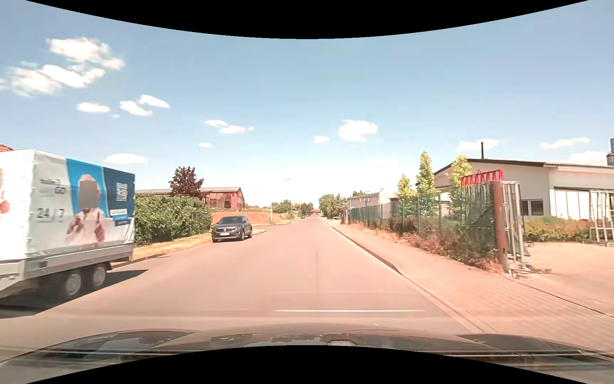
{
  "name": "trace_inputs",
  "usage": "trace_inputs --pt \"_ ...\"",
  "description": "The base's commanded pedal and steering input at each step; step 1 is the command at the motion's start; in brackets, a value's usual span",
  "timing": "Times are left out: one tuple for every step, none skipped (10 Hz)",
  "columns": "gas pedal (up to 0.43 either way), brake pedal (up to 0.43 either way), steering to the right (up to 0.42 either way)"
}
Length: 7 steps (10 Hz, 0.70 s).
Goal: Follow the waypoints while adhering to traffic rules and regulations
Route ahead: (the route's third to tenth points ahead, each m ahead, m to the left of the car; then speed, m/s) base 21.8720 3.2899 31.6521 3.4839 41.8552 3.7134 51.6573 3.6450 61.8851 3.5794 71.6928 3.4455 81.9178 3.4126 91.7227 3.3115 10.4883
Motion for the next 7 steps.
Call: trace_inputs --pt "0.209 0.0 -0.006" --pt "0.209 0.0 -0.01" --pt "0.209 0.0 -0.01" --pt "0.209 0.0 -0.006" --pt "0.209 0.0 -0.005" --pt "0.209 0.0 -0.005" --pt "0.209 0.0 -0.004"
